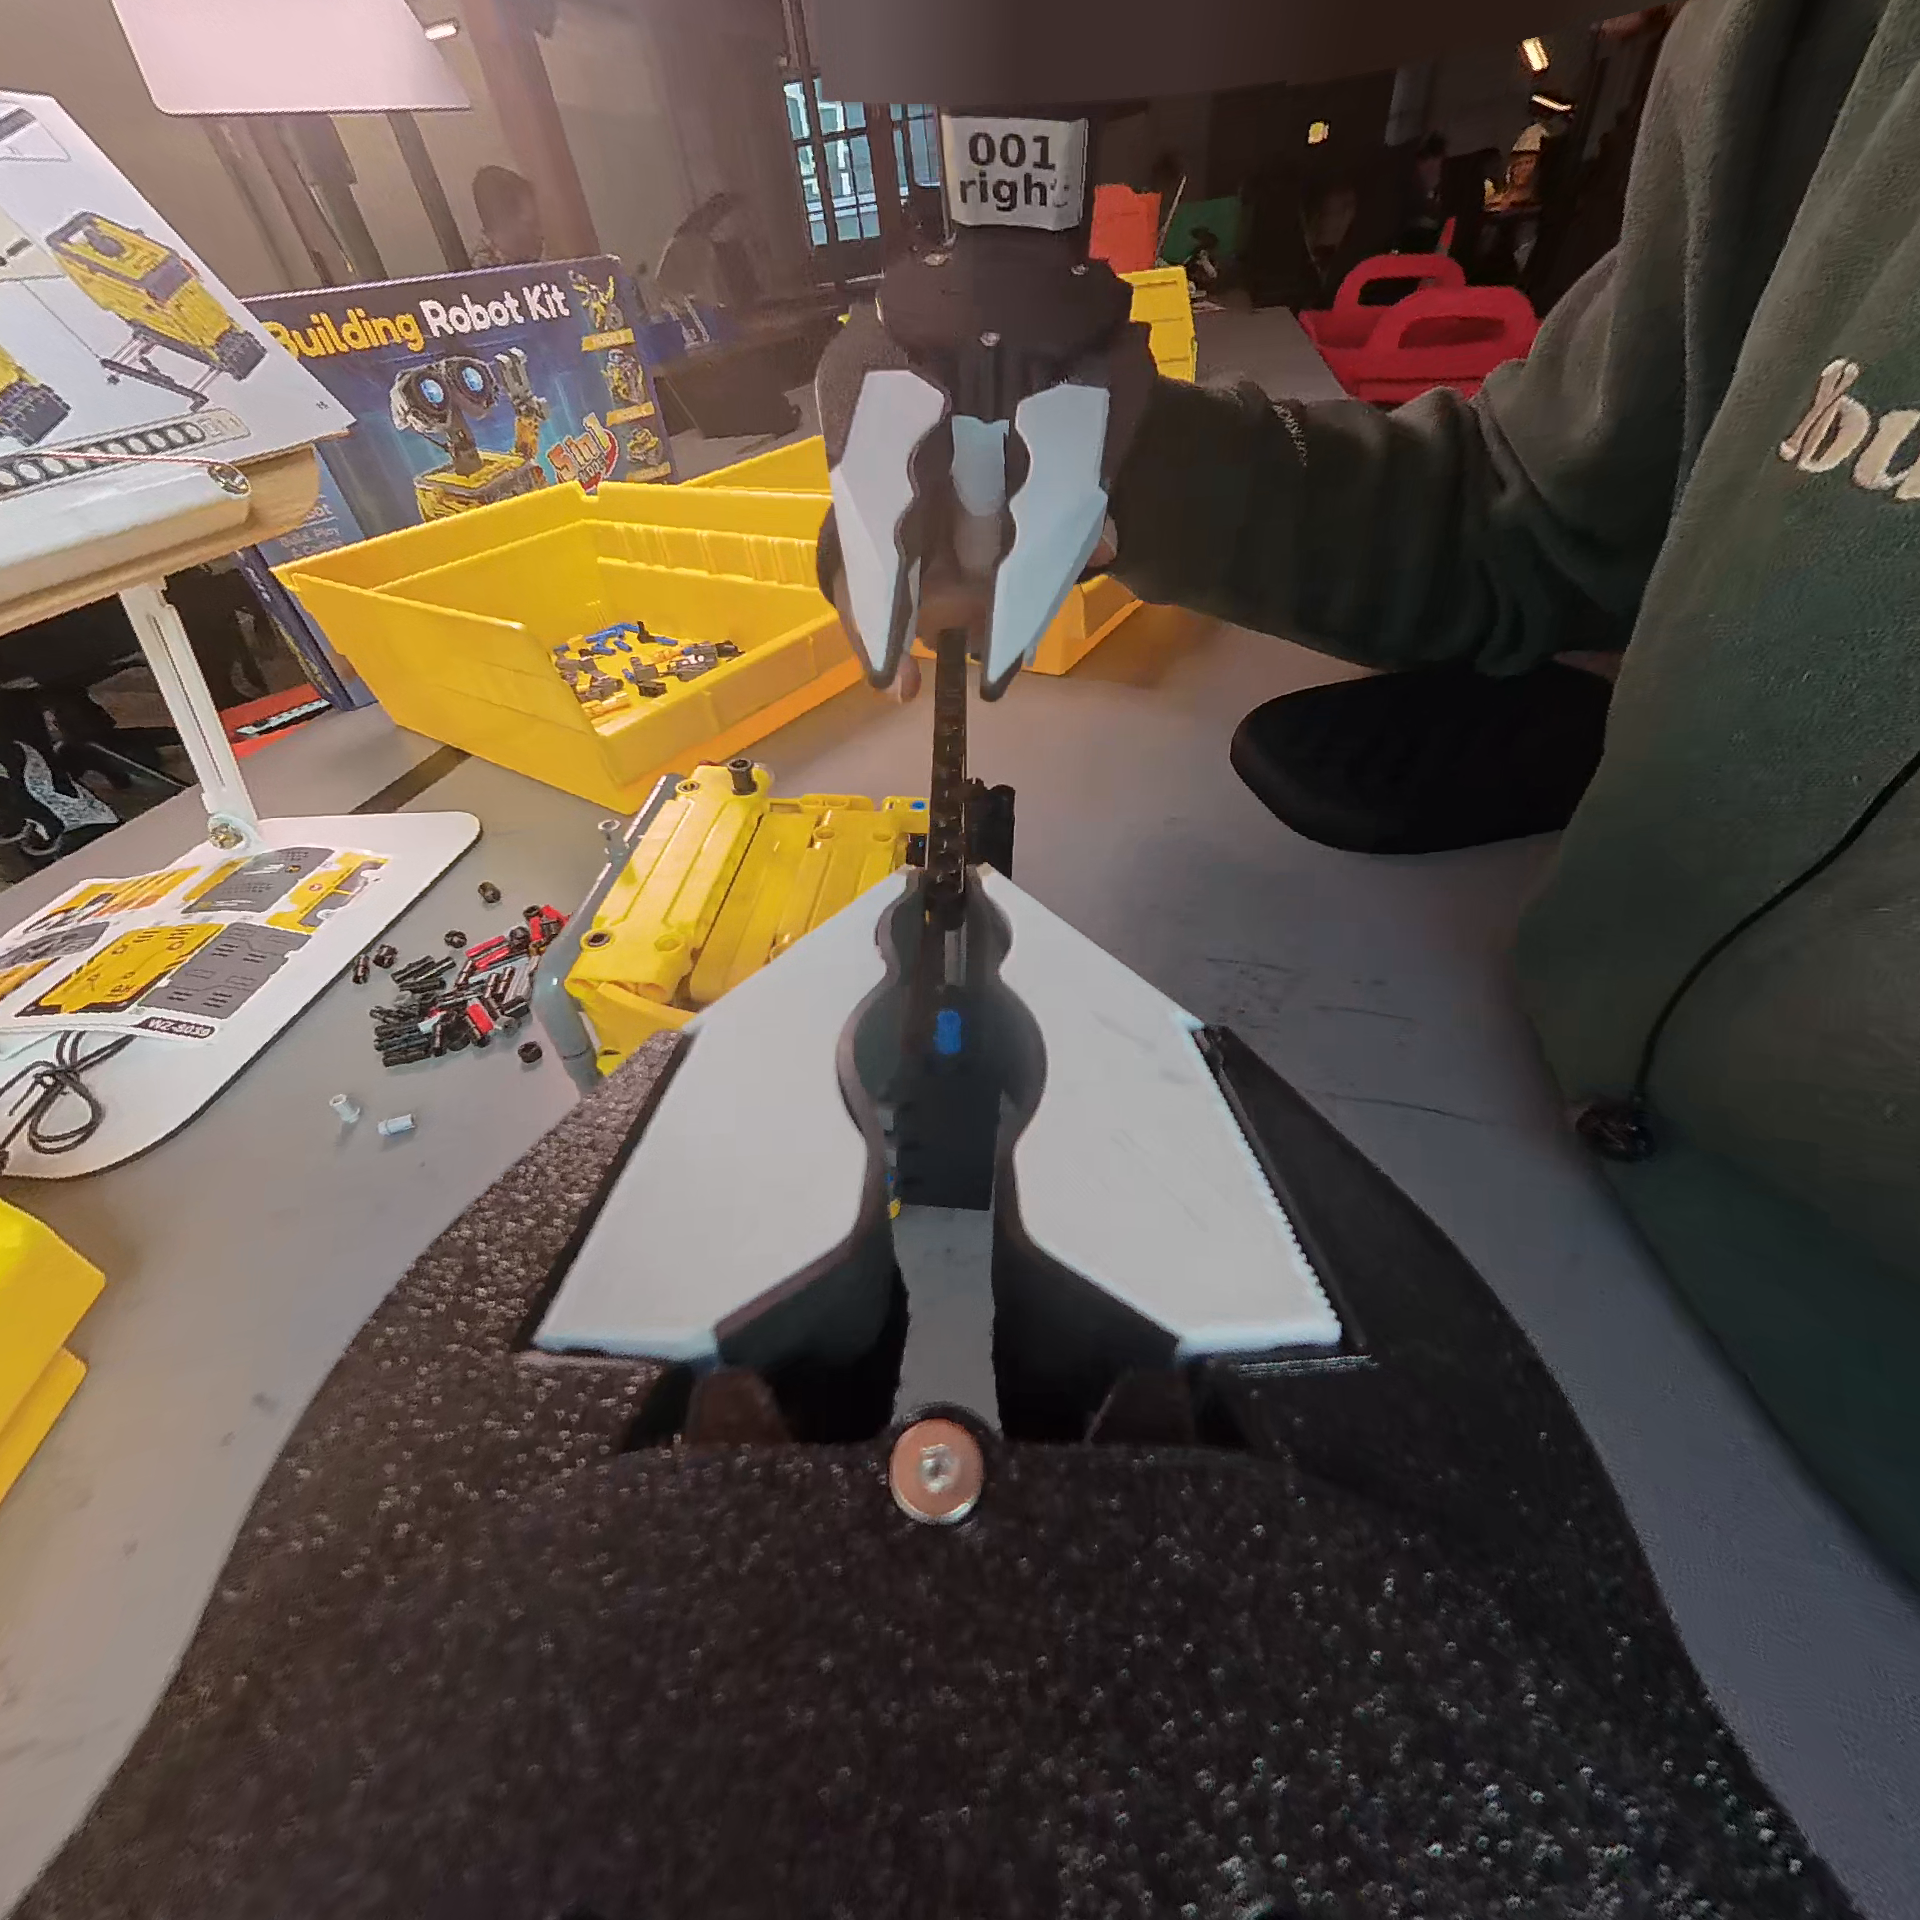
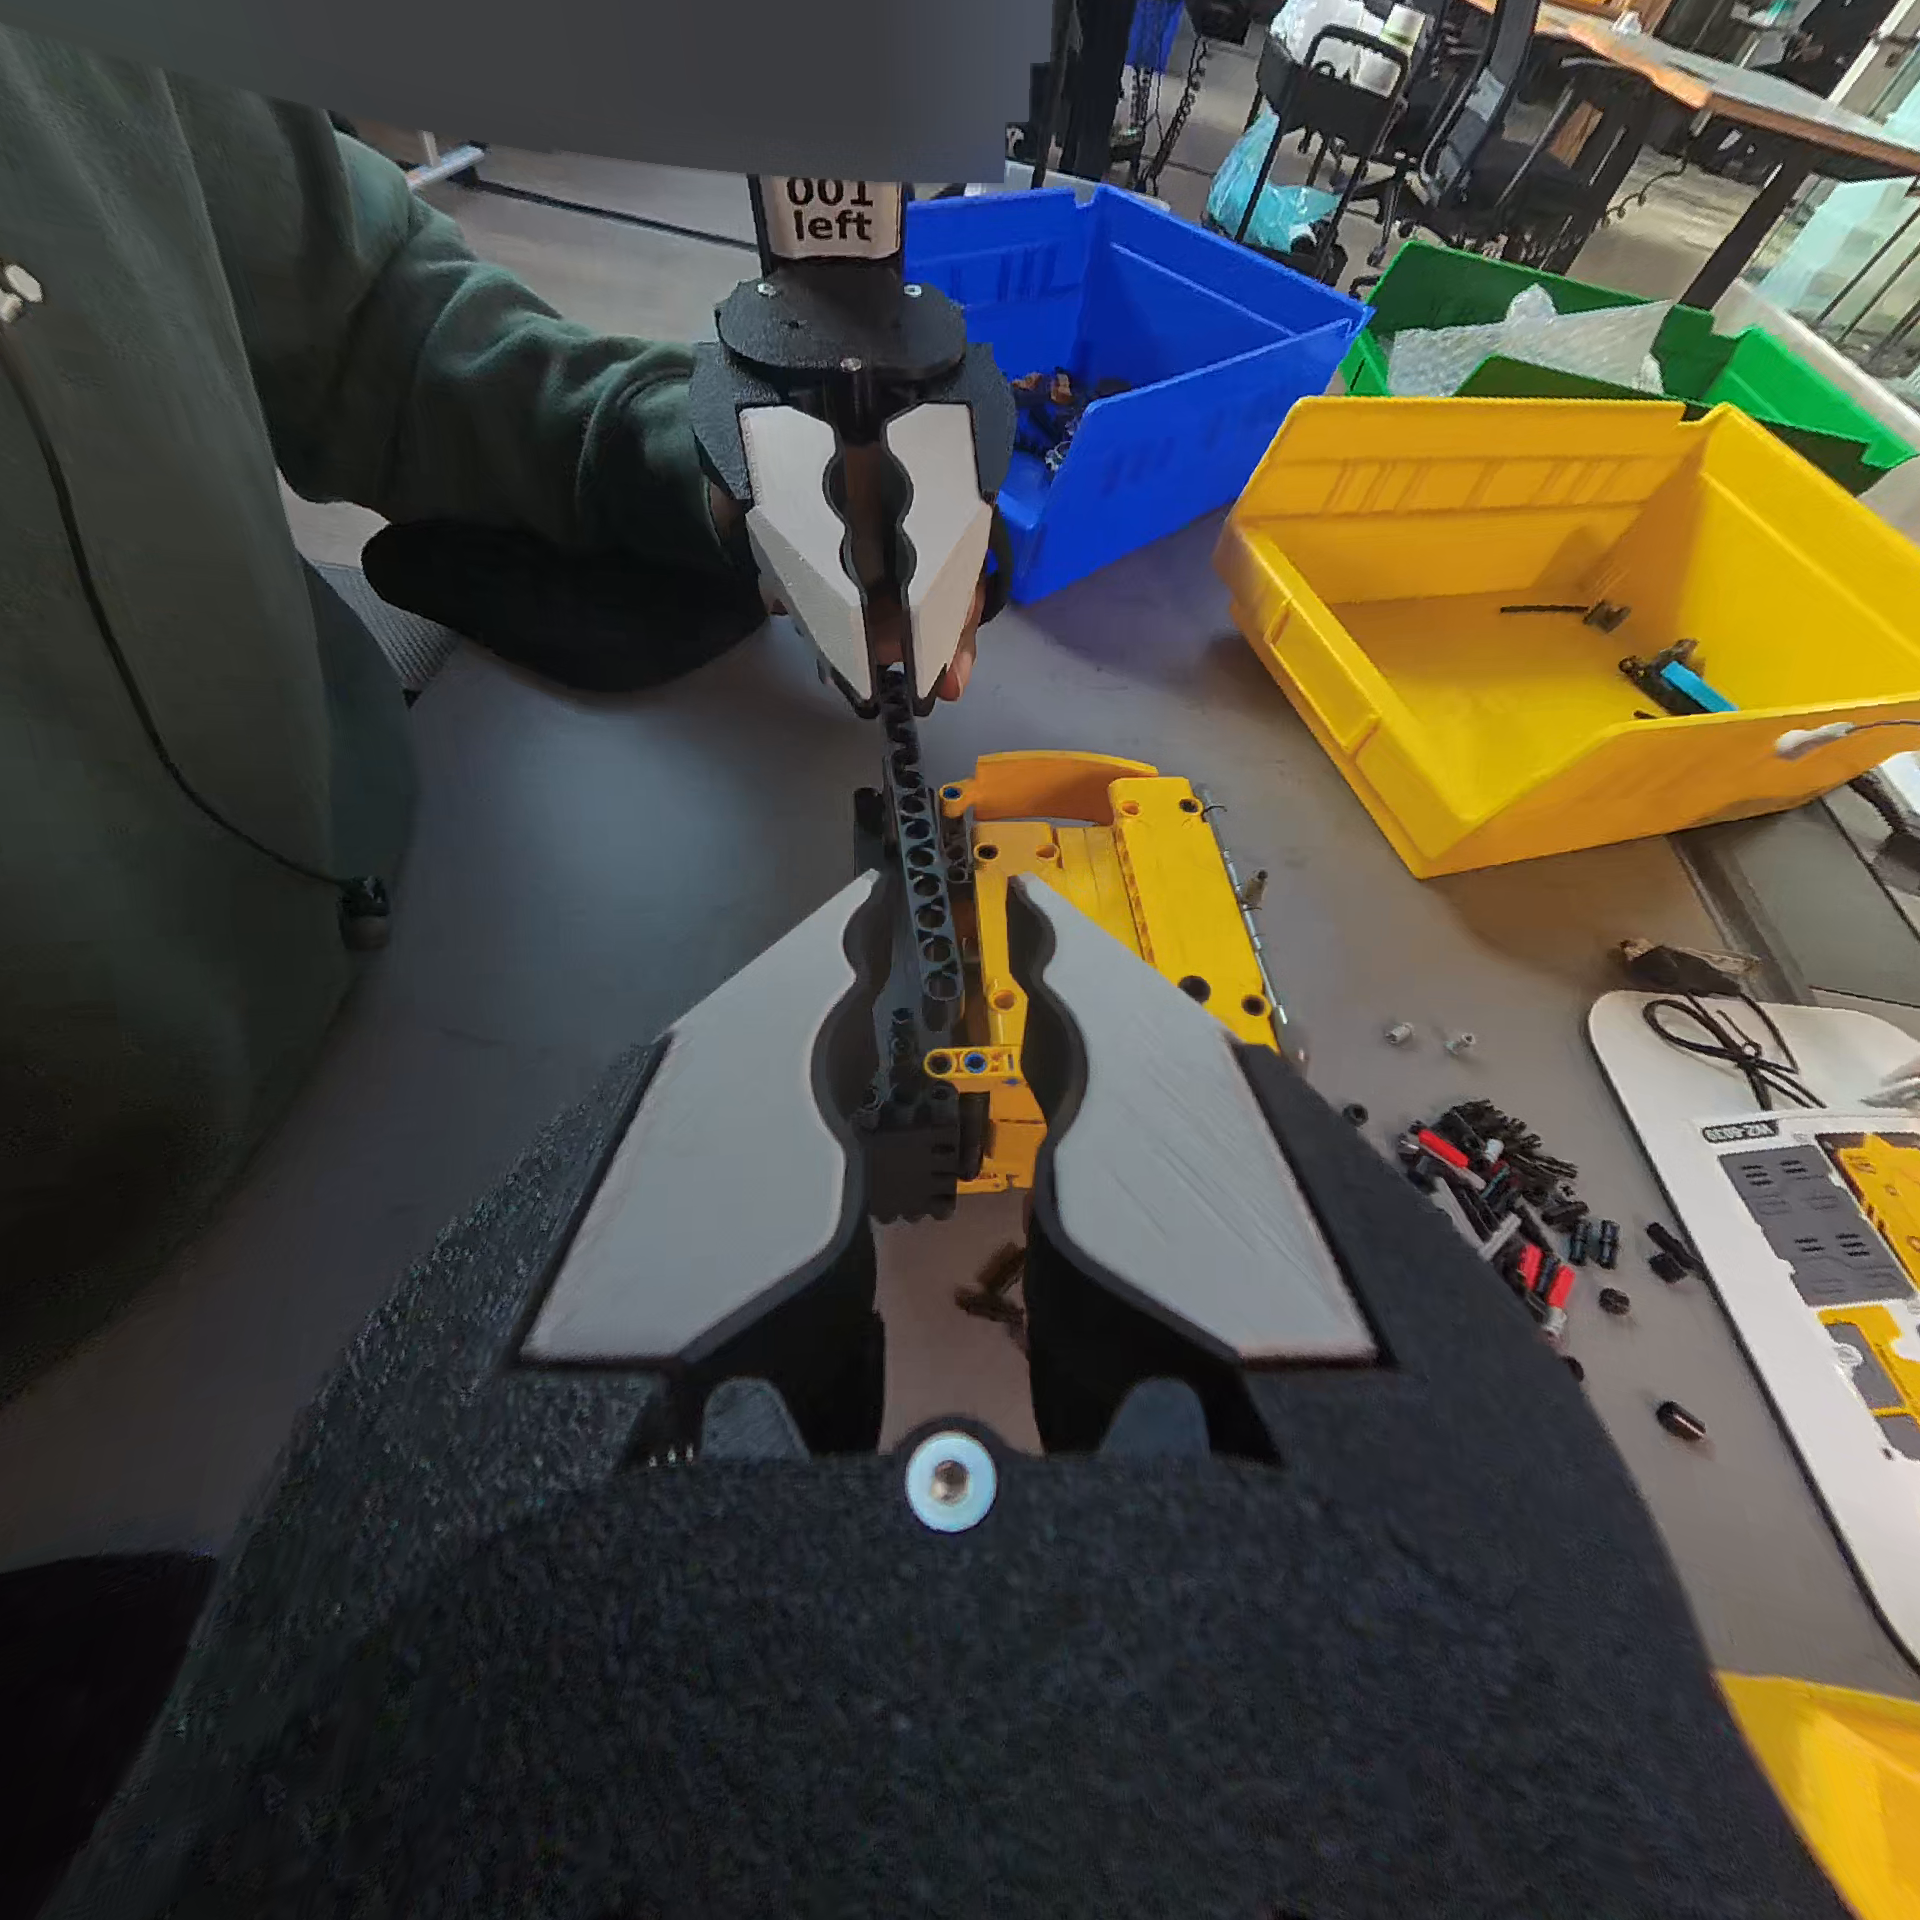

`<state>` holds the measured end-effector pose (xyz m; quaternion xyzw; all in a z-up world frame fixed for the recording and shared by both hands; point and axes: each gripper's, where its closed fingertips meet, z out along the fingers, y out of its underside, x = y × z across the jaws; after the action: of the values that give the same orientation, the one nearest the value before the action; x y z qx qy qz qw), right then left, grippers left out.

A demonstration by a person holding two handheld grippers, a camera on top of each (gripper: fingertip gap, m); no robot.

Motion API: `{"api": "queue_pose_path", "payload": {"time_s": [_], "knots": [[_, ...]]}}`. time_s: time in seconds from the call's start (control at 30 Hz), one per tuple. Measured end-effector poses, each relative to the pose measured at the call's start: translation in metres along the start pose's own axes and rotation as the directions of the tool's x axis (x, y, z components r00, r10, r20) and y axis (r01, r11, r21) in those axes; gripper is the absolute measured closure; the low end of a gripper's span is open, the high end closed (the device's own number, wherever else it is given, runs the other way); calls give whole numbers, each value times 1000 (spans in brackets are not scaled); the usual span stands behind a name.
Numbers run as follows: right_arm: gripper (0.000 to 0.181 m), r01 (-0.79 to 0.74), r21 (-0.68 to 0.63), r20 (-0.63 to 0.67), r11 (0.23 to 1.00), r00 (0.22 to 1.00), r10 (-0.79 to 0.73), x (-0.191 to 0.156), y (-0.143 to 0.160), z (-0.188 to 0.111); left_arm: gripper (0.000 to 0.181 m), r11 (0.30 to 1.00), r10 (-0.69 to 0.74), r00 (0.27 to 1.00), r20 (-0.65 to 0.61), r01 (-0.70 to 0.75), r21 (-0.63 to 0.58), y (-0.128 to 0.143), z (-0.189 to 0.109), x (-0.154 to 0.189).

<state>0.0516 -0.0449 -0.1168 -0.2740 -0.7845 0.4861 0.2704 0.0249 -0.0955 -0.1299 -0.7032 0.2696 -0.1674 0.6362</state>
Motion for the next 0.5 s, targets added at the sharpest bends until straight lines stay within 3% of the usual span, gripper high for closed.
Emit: {"api": "queue_pose_path", "payload": {"time_s": [0.17,0.5], "knots": [[172,-8,-27,10,1000,1000,8,-7,9,3,176,1000,7,1000,-5,-7,-6,0,-1,1],[174,-46,-34,10,998,999,46,-14,17,8,174,999,10,1000,-1,-10,-40,6,-2,1]]}}
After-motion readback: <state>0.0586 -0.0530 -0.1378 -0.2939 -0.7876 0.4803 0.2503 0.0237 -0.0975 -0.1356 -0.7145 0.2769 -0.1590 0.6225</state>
